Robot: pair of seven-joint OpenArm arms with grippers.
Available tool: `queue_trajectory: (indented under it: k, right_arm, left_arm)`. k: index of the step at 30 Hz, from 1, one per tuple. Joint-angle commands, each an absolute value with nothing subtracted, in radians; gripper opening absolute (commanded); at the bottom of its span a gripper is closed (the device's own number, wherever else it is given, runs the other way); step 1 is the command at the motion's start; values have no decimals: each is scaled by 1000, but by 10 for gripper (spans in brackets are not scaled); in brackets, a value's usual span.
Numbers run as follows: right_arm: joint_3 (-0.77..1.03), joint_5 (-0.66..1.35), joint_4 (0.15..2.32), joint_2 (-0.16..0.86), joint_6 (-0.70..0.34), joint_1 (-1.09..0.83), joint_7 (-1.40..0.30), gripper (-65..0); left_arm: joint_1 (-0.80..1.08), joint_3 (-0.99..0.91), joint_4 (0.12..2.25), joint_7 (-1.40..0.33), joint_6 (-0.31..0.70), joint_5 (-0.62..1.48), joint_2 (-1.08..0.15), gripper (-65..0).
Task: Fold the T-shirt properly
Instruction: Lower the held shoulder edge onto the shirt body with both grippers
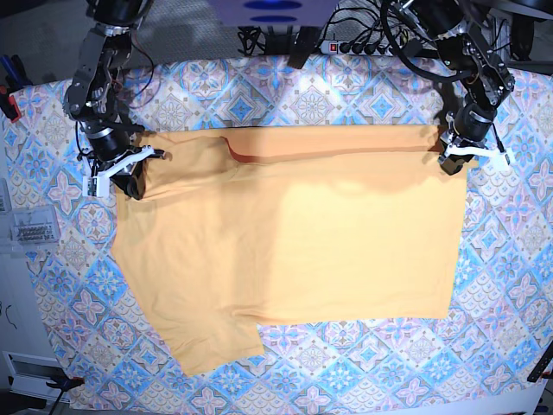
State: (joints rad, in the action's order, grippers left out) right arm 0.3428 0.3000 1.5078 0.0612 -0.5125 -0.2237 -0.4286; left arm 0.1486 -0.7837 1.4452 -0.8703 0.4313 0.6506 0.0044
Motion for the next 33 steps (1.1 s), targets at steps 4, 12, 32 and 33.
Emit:
queue_trajectory:
  k: [4,12,32,33]
  right_arm:
    - [346,314,1475,70,-515,-199,-401,-643]
    - [355,312,1471,65,-501,-194,-398,-524]
    - [320,246,1570,70,-492,-320,-334,-488]
    - [315,216,1587,70,-492,-326,-334,-488]
  left_arm:
    - [119,-780,1460,-848,441,665,-4,-650]
    - [88,-780,1451,-857,440,581,1,-569]
    - [205,-779,1460,-857,503,653,-2,-450]
    - [214,-779,1477,-857,503,654,-4,-450]
